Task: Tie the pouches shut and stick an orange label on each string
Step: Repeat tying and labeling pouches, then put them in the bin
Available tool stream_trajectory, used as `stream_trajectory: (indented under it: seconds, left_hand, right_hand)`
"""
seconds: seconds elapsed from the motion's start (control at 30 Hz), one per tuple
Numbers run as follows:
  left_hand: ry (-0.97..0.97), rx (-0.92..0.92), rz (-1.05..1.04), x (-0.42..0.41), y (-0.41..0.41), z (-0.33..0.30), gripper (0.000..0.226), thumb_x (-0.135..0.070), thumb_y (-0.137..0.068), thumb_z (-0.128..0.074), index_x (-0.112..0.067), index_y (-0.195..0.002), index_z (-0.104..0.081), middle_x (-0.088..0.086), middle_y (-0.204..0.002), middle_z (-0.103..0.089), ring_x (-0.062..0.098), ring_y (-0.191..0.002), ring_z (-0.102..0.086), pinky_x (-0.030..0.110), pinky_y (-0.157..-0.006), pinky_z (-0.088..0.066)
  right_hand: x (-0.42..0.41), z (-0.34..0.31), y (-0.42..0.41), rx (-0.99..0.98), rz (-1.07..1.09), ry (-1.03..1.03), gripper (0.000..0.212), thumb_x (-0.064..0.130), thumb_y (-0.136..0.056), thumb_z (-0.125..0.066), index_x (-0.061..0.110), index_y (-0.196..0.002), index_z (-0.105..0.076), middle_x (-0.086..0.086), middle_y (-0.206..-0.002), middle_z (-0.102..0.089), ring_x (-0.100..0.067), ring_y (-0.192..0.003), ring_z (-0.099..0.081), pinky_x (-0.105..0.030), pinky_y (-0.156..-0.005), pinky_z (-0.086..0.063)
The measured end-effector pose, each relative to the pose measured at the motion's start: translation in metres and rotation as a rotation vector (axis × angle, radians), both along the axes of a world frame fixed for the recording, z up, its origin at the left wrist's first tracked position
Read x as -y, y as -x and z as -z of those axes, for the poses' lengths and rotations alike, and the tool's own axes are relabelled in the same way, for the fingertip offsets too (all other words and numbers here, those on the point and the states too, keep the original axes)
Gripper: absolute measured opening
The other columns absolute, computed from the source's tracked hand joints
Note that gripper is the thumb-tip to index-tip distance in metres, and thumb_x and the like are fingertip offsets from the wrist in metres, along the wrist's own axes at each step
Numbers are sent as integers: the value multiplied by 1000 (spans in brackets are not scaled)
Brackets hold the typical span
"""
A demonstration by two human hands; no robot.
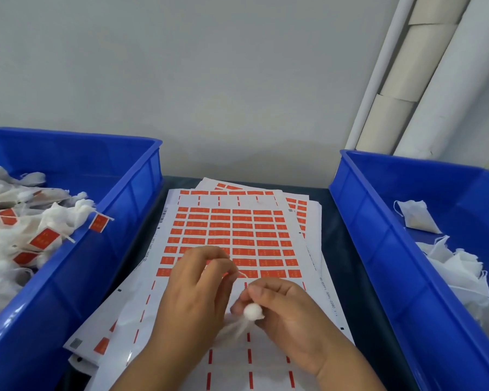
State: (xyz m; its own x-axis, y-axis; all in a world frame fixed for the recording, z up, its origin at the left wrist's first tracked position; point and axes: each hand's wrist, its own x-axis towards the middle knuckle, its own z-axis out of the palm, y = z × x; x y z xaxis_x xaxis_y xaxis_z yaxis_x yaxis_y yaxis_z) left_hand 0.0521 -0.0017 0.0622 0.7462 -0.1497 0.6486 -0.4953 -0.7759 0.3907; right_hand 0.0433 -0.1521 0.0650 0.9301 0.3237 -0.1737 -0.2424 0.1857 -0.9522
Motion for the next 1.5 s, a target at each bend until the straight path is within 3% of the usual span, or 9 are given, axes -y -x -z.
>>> stream_trajectory:
  seconds: [0.1, 0.27, 0.37, 0.47, 0.7, 1.07, 1.37, 1.43, 1.5]
  left_hand:
    - [40, -65, -29, 6, 3, -6, 19, -21, -71, -63, -16, -88, -67, 4, -99, -64, 15, -84, -58, 22, -73, -45]
    - [43, -407, -160, 26, -15, -17, 37, -43, -87, -56, -42, -122, -45, -20, -132, -41, 2, -114, -43, 20, -96, -39]
    - [-6, -536, -62, 56, -29, -12, 41, -45, -88, -56, -40, -128, -46, -18, -135, -44, 6, -118, -48, 24, -96, -42]
    - [-73, -639, 3, 90, -43, 8, 52, -48, -86, -58, -33, -134, -43, -12, -139, -44, 12, -122, -48, 31, -100, -40]
    - [-205, -684, 1, 115, -64, 48, 73, -66, -81, -49, -30, -142, -32, -10, -151, -30, 19, -139, -28, 41, -113, -20]
    - [-253, -744, -11, 106, -57, 53, 65, -66, -83, -46, -34, -140, -39, -12, -152, -27, 21, -140, -26, 42, -111, -26]
    - [-34, -728, -34, 100, -50, 54, 58, -62, -79, -56, -38, -131, -50, -18, -145, -38, 12, -133, -39, 34, -108, -31]
    - [-20, -722, -43, 100, -49, 54, 56, -58, -82, -57, -38, -133, -48, -18, -144, -39, 10, -132, -40, 33, -108, -31]
    - [-29, -717, -51, 100, -49, 54, 57, -56, -82, -58, -38, -135, -46, -17, -145, -38, 10, -132, -40, 32, -108, -31]
  right_hand:
    - [10, -9, 4, 5, -8, -23, 15, 26, -74, -65, 18, -76, -78, -4, -69, -68, -12, -69, -65, -34, -91, -52]
    - [45, -18, 2, -9, 214, -196, 18, 19, -60, -75, 14, -77, -77, -9, -65, -65, -16, -57, -61, -31, -70, -58]
    - [69, -16, -4, 10, 373, -289, 6, 20, -67, -70, 15, -66, -72, -5, -56, -57, -14, -51, -55, -29, -57, -56]
    - [82, -5, -8, -4, 442, -462, 15, 20, -71, -64, 17, -57, -68, 0, -51, -50, -9, -46, -49, -22, -46, -48]
    - [81, 11, -16, -77, 456, -600, 26, 21, -78, -58, 15, -54, -66, 1, -50, -47, -9, -44, -46, -21, -44, -46]
    - [83, 17, -18, -72, 465, -515, 25, 22, -77, -62, 13, -54, -64, -2, -52, -51, -11, -44, -49, -25, -46, -49]
    - [79, 23, -21, -152, 491, -421, 12, 21, -74, -66, 11, -74, -71, -6, -60, -56, -12, -48, -50, -25, -48, -49]
    - [79, 24, -21, -158, 575, -282, 10, 15, -80, -65, 7, -86, -68, -8, -67, -64, -12, -47, -52, -24, -45, -48]
    - [79, 25, -22, -143, 674, 14, 6, 12, -90, -60, 8, -92, -65, -6, -70, -67, -11, -44, -54, -21, -42, -46]
